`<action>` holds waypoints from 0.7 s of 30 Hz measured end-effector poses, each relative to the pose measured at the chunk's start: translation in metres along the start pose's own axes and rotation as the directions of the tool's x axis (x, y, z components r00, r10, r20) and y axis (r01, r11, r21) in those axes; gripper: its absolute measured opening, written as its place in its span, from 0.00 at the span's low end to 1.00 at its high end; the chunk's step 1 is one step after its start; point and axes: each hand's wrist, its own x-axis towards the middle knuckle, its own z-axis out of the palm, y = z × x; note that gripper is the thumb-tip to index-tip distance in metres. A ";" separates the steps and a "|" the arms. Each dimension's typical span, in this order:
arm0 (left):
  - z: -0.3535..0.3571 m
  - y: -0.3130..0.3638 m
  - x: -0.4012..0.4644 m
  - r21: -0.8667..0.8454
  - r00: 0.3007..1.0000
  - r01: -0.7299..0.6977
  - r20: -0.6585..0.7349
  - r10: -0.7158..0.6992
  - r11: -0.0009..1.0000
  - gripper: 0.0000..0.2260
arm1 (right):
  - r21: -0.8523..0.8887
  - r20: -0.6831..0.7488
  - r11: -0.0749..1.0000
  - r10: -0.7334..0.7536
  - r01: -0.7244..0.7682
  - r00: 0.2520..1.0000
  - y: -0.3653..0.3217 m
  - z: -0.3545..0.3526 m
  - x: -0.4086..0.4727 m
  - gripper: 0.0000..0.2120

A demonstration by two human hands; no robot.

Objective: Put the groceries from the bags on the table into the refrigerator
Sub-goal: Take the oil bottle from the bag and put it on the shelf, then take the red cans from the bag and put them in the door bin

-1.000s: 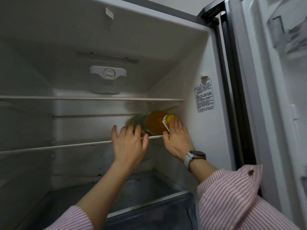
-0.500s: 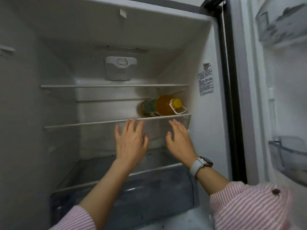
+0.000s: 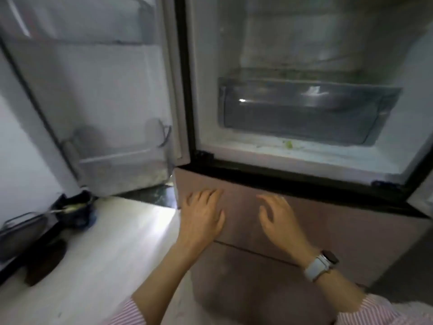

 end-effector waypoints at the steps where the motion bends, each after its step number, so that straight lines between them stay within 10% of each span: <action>1: -0.006 -0.016 -0.034 0.036 0.996 0.068 0.060 -0.070 0.997 0.19 | 0.010 0.068 1.000 0.008 -0.008 0.998 -0.007 0.021 -0.014 0.18; 8: -0.086 -0.113 -0.242 0.275 0.691 0.615 0.263 -0.673 0.739 0.17 | 0.162 0.481 0.979 -0.185 0.120 0.857 -0.113 0.173 -0.087 0.15; 21: -0.364 -0.321 -0.481 0.363 0.197 0.926 -0.222 -0.955 0.106 0.18 | 0.530 0.641 0.714 -0.691 0.457 0.335 -0.512 0.419 -0.205 0.15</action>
